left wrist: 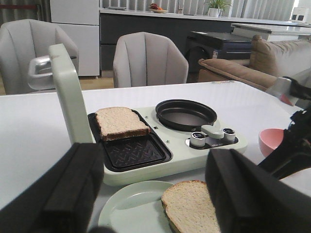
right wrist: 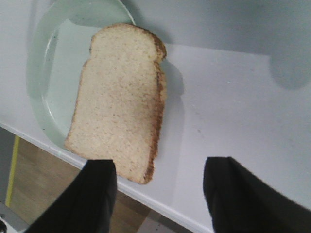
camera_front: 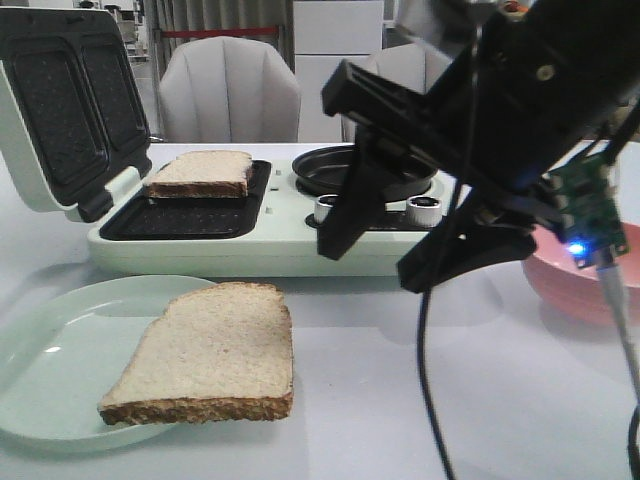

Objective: Make breakfast with bread and shrimp
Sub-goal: 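Reach the right gripper to the remaining bread slice and grasp it, then lift the bread with the right gripper and lay it on the second plate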

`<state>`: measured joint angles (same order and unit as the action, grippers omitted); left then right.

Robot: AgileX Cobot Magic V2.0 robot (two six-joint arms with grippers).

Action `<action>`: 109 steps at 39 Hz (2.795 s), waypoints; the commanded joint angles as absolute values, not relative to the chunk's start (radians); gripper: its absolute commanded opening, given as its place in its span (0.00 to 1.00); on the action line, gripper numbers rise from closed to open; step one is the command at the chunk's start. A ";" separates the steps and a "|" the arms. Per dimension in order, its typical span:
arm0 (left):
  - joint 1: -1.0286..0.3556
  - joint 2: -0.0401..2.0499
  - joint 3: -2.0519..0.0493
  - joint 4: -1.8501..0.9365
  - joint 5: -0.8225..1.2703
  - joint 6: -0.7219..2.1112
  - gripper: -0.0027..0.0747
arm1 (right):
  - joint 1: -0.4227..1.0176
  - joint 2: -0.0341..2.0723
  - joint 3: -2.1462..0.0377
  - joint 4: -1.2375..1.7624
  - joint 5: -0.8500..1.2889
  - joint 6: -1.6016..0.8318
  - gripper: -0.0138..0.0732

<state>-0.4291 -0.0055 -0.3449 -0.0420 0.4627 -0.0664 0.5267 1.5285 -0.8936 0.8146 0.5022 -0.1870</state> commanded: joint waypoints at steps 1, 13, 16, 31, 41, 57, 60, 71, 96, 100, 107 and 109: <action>-0.429 -0.006 -0.370 -0.049 0.382 -0.076 0.70 | 0.528 1.566 -0.949 0.985 0.473 -0.344 0.73; -0.429 -0.006 -0.370 -0.049 0.382 -0.076 0.70 | 0.516 1.755 -0.999 1.266 0.480 -0.613 0.73; -0.429 -0.006 -0.370 -0.049 0.382 -0.076 0.70 | 0.516 1.794 -1.016 1.307 0.488 -0.648 0.73; -0.429 -0.006 -0.370 -0.049 0.382 -0.076 0.70 | 0.516 1.899 -1.098 1.355 0.538 -0.689 0.59; -0.429 -0.006 -0.370 -0.049 0.382 -0.076 0.70 | 0.507 1.884 -1.117 1.383 0.539 -0.689 0.32; -0.429 -0.006 -0.370 -0.049 0.382 -0.076 0.70 | 0.507 1.743 -1.195 1.428 0.580 -0.719 0.31; -0.429 -0.006 -0.370 -0.049 0.382 -0.076 0.70 | 0.507 1.746 -1.239 1.458 0.573 -0.722 0.31; -0.429 -0.006 -0.370 -0.049 0.382 -0.076 0.70 | 0.507 1.829 -1.439 1.477 0.441 -0.739 0.31; -0.429 -0.006 -0.370 -0.049 0.382 -0.076 0.70 | 0.506 2.129 -1.707 1.385 0.387 -0.739 0.56; -0.429 -0.006 -0.370 -0.049 0.382 -0.076 0.70 | 0.504 2.130 -1.708 1.307 0.372 -0.739 0.68; -0.429 -0.006 -0.370 -0.049 0.382 -0.076 0.70 | 0.499 2.126 -1.741 1.169 0.425 -0.738 0.77; -0.429 -0.006 -0.370 -0.049 0.382 -0.076 0.70 | 0.499 2.123 -1.754 1.146 0.452 -0.732 0.77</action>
<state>-0.4291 -0.0055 -0.3449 -0.0420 0.4604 -0.0664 0.5039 2.1975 -1.7014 1.1764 0.4172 -0.7220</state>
